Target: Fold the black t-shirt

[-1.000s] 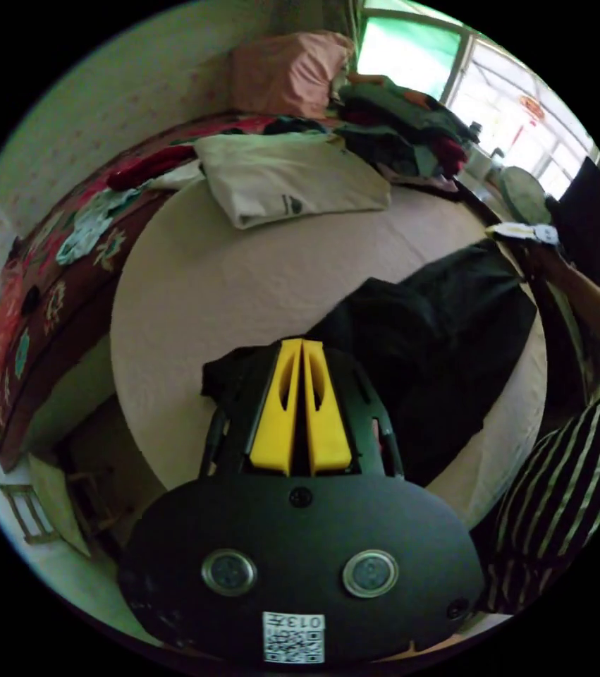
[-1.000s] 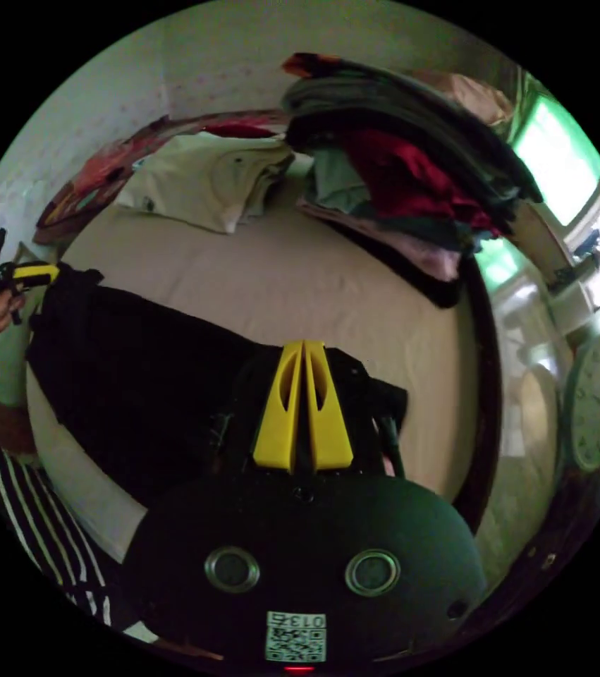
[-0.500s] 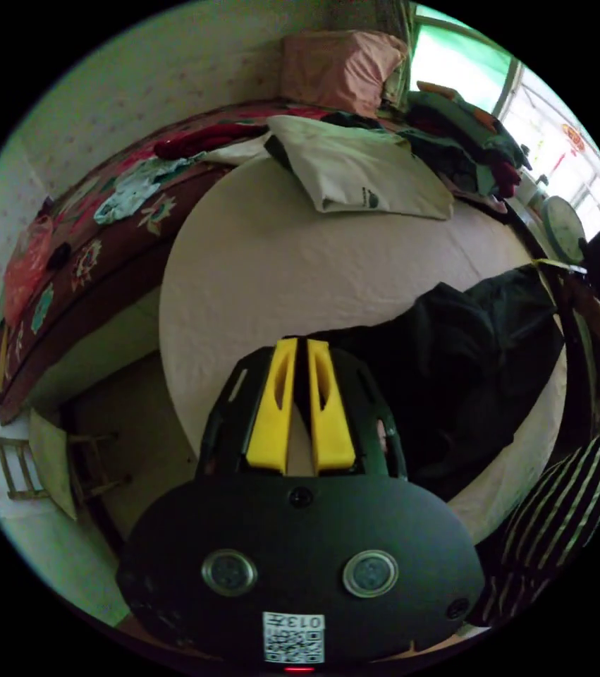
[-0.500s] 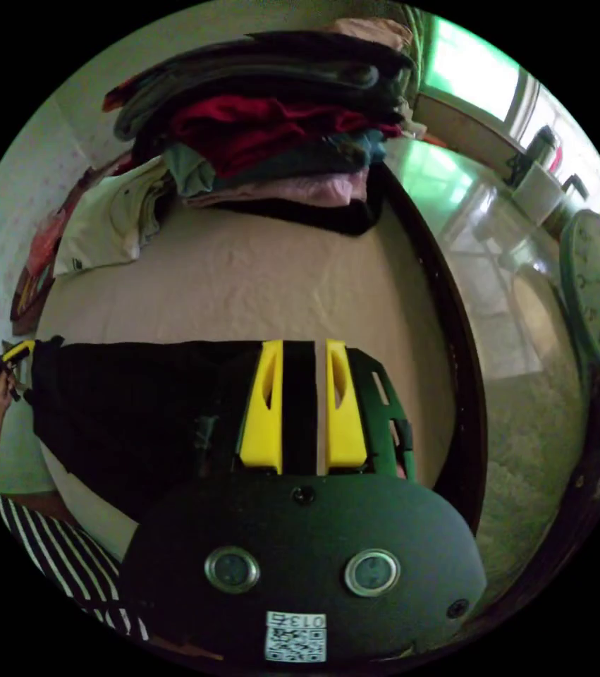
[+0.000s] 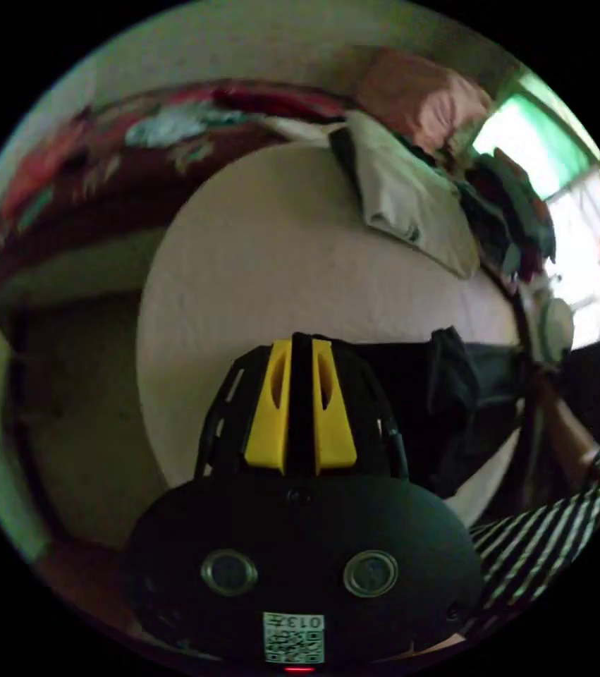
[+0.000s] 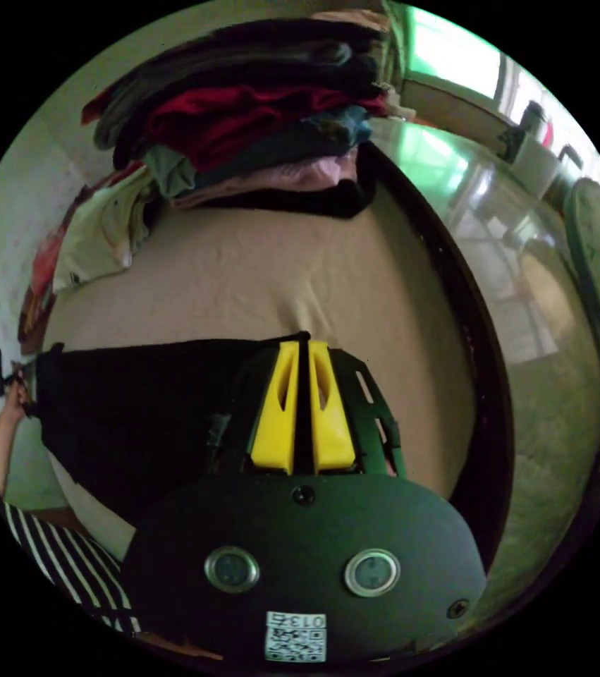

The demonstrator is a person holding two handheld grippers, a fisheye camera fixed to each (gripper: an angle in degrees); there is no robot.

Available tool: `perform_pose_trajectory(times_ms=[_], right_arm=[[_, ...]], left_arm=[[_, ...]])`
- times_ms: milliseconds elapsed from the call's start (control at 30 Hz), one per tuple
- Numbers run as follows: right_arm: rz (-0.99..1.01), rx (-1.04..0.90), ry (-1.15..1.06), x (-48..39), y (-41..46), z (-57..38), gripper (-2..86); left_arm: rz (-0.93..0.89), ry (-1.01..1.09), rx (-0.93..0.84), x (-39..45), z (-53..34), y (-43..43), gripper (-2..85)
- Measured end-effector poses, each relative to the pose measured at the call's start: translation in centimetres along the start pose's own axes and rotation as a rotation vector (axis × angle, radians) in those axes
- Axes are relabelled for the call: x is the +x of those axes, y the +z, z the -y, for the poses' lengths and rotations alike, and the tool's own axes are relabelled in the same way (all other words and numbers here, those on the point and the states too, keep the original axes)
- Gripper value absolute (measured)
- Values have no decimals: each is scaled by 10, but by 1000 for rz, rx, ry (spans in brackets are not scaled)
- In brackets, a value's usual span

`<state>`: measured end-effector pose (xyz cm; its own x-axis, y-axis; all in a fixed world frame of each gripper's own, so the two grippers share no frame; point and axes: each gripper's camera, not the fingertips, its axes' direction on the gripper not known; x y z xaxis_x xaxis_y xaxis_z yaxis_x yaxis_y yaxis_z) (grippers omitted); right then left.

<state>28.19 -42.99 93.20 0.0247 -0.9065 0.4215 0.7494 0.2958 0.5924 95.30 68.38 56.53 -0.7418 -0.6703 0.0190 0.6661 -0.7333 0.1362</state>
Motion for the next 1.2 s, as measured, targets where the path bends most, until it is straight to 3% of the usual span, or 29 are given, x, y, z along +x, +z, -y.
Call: perform_pose_trajectory(times_ms=[67,200,333,467,567,767,1000,1100,1200], right_arm=[[60,-23,72,4,3,2,63],[-10,26,59,-11,-24,7,91],[155,87,-258,-114,-45,21,103],[525,45,-545,-263,-21,30,117],[514,-49,-661,-346,11,37,121],[558,-309,-646,-417,61,48,47],[567,-10,-705,-427,-8,14,16],[452,-8,-600,-419,-7,-3,36],[544,-102,-444,-413,15,6,66]], left_arm=[[-80,-63,28,-14,-5,-3,67],[13,-9,151,-14,-24,-41,92],[-157,212,167,10,-50,-60,113],[-77,452,25,74,-88,-45,203],[39,623,-41,111,-110,-22,189],[177,858,-134,143,-122,15,153],[195,897,-226,141,-123,30,134],[179,889,-218,139,-125,30,133],[140,872,-114,145,-120,16,137]])
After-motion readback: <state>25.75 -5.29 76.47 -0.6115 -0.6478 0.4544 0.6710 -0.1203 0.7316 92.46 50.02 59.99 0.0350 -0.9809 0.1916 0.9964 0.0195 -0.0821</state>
